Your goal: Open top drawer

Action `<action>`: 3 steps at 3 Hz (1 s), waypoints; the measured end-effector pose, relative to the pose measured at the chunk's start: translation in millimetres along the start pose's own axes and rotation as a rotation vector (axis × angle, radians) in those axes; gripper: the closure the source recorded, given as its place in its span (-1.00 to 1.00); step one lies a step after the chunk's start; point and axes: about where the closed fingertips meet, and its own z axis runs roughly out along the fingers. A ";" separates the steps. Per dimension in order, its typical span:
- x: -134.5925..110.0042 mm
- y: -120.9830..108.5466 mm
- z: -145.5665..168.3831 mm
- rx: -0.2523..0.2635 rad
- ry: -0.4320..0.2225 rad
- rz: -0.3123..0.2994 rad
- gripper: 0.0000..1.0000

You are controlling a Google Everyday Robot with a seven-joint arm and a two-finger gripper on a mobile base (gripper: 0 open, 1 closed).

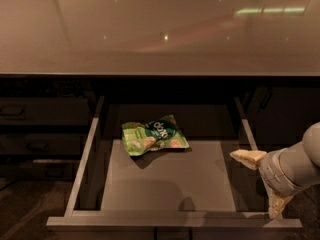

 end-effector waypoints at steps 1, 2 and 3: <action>0.4 -6.5 -2.6 -0.006 -0.021 0.004 -1.00; 1.0 -23.2 -43.1 0.062 -0.055 0.020 -1.00; -0.2 -32.3 -50.4 0.086 -0.066 0.027 -1.00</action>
Offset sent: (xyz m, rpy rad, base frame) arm 0.0224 -0.0052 0.1241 0.2190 -0.1066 -0.0438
